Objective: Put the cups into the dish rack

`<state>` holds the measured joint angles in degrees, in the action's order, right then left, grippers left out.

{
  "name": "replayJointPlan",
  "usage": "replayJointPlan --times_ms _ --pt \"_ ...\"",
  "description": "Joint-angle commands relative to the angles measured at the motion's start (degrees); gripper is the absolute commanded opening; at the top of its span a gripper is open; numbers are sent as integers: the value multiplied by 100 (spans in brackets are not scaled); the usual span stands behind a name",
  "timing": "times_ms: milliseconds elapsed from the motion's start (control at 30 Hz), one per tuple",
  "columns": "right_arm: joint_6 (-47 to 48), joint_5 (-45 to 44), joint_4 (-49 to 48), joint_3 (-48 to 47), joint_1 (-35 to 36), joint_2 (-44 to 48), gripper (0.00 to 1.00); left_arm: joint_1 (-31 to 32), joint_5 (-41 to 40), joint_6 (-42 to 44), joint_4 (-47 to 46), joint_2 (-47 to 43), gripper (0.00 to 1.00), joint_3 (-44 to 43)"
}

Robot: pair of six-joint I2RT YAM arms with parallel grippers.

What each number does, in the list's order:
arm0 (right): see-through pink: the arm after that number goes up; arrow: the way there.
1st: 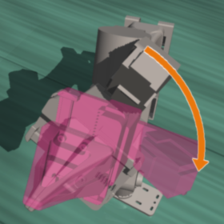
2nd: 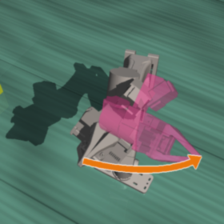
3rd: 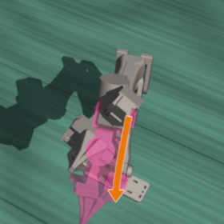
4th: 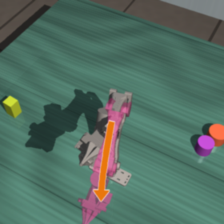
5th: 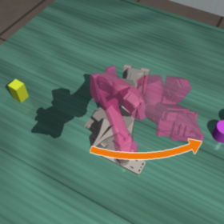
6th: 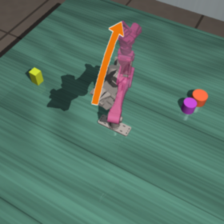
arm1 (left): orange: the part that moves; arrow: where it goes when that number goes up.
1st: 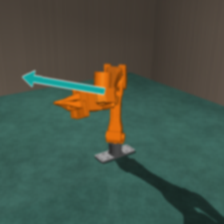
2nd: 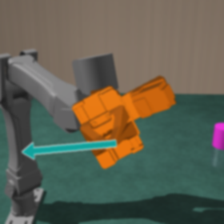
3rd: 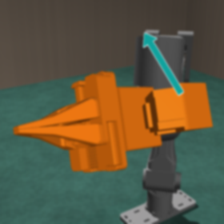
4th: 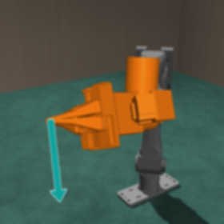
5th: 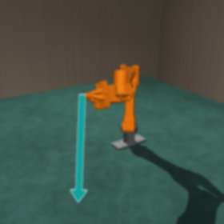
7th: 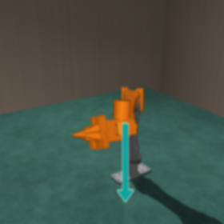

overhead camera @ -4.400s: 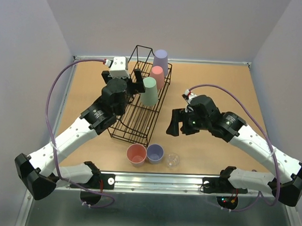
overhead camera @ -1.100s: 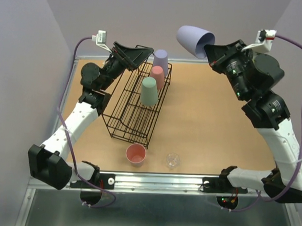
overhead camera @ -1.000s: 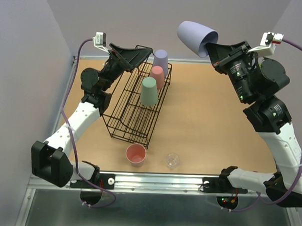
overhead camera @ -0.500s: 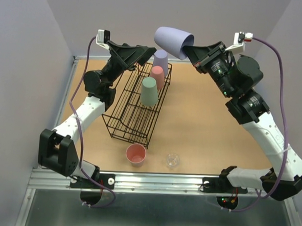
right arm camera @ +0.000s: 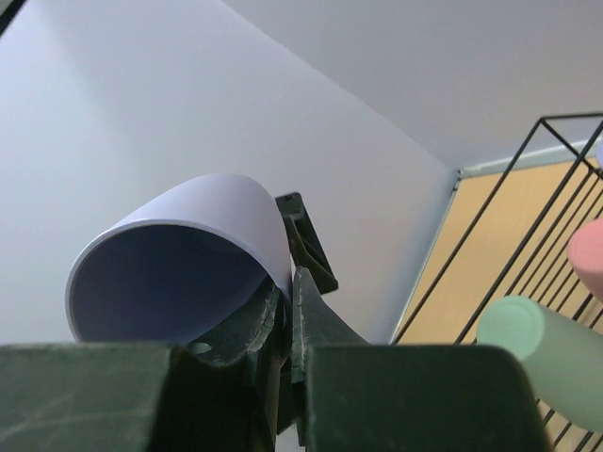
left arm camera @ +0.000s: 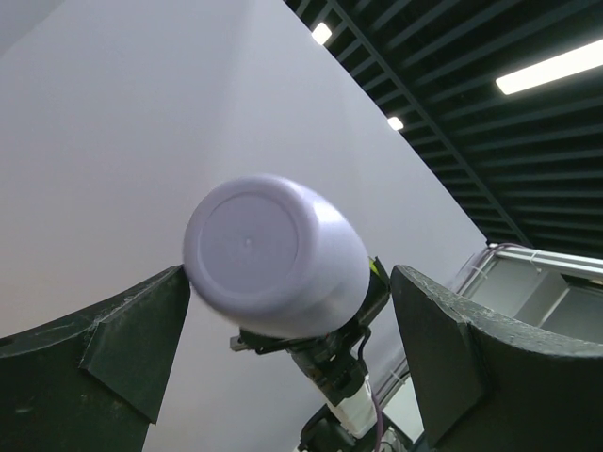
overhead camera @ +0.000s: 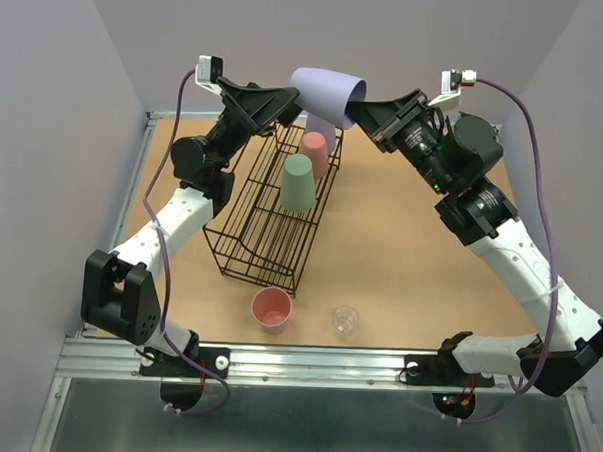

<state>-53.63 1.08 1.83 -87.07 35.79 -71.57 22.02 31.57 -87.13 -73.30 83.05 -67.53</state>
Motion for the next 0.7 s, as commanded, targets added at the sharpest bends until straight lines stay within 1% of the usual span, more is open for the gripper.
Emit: replayJointPlan --times_ms 0,200,233,267,300,400,433,500,567,600,633,667 --pt "-148 349 -578 199 16 -6 0 -5 42 38 -607 -34 98 -393" --pt "-192 542 -657 365 16 -59 1 4 -2 232 -317 -43 97 -437" --pt "-201 525 -657 392 16 -50 0 4 -11 249 -317 -43 89 -428" --pt "-192 507 -666 427 16 -41 0 4 -2 241 -317 -25 85 -454" --pt "-192 507 -683 445 16 -50 1 4 24 232 -317 -17 78 -463" --pt "-114 516 -683 436 16 -85 0 21 51 232 -299 -8 65 -472" --pt "-104 516 -683 436 16 -94 1 30 59 223 -308 -16 57 -481" --pt "-87 560 -683 428 16 -164 0 48 68 223 -291 -25 52 -481" --pt "-122 708 -692 427 16 -243 1 65 86 267 -238 -51 34 -481" --pt "-122 761 -692 436 16 -243 0 65 86 276 -203 -69 34 -463" --pt "-148 805 -684 445 16 -287 0 65 95 302 -176 -87 23 -454" --pt "-139 823 -675 515 16 -279 1 65 95 354 -141 -130 18 -437"
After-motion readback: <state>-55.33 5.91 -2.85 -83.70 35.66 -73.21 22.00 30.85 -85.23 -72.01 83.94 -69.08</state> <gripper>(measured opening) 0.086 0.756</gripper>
